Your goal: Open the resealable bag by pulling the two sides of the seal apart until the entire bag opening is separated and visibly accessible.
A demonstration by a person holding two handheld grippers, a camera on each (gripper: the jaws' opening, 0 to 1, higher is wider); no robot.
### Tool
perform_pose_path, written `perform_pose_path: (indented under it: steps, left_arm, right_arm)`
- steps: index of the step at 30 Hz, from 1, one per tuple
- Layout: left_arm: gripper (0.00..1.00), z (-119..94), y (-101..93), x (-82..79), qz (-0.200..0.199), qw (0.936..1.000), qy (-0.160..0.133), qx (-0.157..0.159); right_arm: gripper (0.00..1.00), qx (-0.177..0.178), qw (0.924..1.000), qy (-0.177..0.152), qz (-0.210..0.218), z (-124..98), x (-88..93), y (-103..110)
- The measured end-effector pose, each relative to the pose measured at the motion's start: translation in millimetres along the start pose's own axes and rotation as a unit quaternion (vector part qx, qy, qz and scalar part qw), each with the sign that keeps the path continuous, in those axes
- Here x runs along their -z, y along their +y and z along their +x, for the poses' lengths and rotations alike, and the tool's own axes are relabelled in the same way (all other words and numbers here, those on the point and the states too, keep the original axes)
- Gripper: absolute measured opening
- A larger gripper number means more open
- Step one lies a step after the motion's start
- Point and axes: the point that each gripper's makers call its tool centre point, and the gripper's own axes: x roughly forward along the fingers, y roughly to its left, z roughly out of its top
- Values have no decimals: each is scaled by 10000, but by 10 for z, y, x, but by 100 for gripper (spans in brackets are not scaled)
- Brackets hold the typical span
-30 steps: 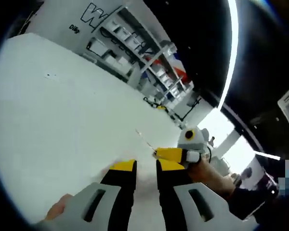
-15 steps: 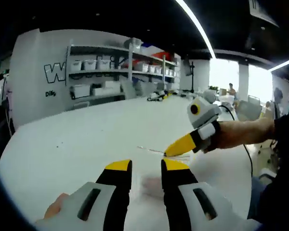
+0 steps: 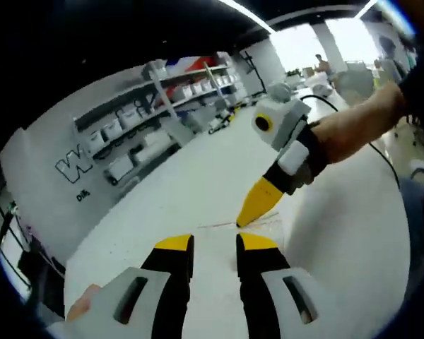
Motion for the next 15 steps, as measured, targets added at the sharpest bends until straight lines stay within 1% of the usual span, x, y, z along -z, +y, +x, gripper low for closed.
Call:
perform_pose_path:
  steps: [2,3,7,9,10,11,12,13,14,15]
  left_arm:
    - [24,4,1,-12,554,9983,151,-113]
    - [24,4,0,-35,860,9960,171,-159]
    - [24,-5,-59,-50,1600,9864,333,-163]
    - [24,-9,-117,-33,2078,9771,441,-116]
    - [23,-10,-136,-19,2238,9732,510,-120]
    - [22,-14,-142,-24,2447,9679,548,-166]
    - [21,-17,-148,-11,2594,9636,623,-182]
    - [20,-17,-143,-2,2679,9608,685,-211]
    - [20,-20,-132,-12,2822,9564,707,-271]
    - [20,-27,-123,-16,3029,9494,756,-330]
  right_arm:
    - [0,-4,10000,3,0,6,4,7]
    - [0,-8,10000,13,3,7,5,7]
    - [0,4,10000,25,18,8,9,2]
    - [0,-4,10000,31,15,14,8,12]
    - [0,-5,10000,47,20,19,12,9]
    - [0,1,10000,54,8,22,14,8]
    - [0,-8,10000,63,7,26,15,14]
    - [0,-8,10000,69,11,30,16,19]
    - [0,0,10000,66,7,34,11,12]
    - [0,-9,10000,77,11,40,11,12]
